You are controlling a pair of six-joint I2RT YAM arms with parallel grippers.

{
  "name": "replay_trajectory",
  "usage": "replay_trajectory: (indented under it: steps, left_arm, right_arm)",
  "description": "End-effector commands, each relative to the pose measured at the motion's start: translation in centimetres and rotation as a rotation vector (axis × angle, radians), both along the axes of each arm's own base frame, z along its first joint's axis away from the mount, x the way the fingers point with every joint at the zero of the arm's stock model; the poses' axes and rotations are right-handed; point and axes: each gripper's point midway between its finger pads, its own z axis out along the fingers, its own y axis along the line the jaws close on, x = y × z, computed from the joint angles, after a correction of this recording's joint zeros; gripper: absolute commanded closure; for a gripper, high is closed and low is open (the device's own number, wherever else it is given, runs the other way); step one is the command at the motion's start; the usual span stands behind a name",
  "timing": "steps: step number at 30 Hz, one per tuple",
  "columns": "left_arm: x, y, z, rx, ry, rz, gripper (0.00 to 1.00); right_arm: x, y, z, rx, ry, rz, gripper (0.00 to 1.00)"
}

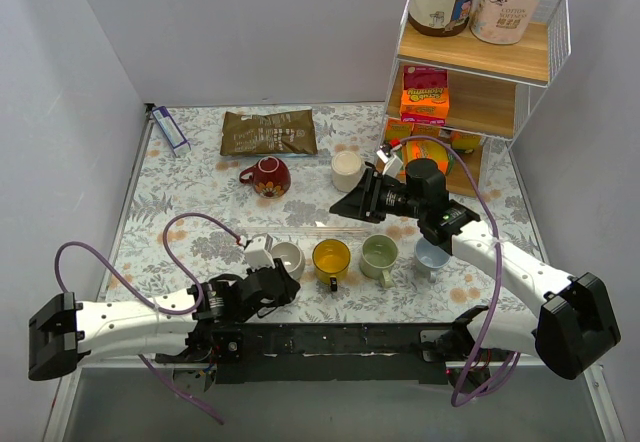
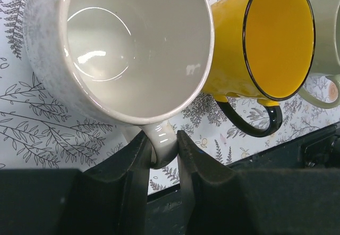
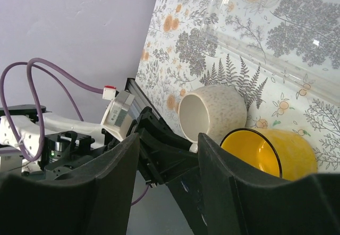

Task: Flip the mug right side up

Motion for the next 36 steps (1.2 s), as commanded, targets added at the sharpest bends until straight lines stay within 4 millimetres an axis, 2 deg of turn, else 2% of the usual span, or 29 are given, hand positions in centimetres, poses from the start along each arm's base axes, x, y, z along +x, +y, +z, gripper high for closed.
replay_trajectory:
  steps: [1,5,9,20,23,30,32,36]
  left_arm:
    - [-0.1,0.6,0.1,0.036,-0.003,0.038,0.77]
    - [-0.6,0.9,-0.4,0.051,0.012,0.041,0.76]
    - [-0.9,0.7,0.0,0.035,0.011,0.038,0.78]
    - [-0.2,-0.6,3.9,-0.014,-0.048,0.027,0.82]
    - [-0.5,-0.5,3.4,-0.013,-0.033,0.026,0.82]
    - [-1.0,-0.1,2.2,-0.011,-0.002,0.027,0.7]
    - [-1.0,-0.1,2.1,-0.01,-0.003,0.027,0.58]
    - [-1.0,0.1,1.9,-0.002,-0.003,0.027,0.55]
  right_arm:
    - [0.1,-0.4,0.0,-0.002,-0.025,-0.007,0.44]
    - [0.2,-0.5,-0.3,-0.006,-0.019,-0.008,0.44]
    - [0.3,-0.6,-0.6,-0.01,-0.012,-0.011,0.44]
    - [0.2,-0.7,-1.0,-0.004,0.003,-0.012,0.44]
    - [0.3,-0.7,-1.2,-0.008,0.009,-0.014,0.44]
    - [0.4,-1.0,-1.8,-0.026,0.015,-0.022,0.44]
    - [0.5,-1.0,-1.8,-0.027,0.014,-0.023,0.44]
    - [0.7,-1.2,-1.8,-0.028,0.013,-0.029,0.44]
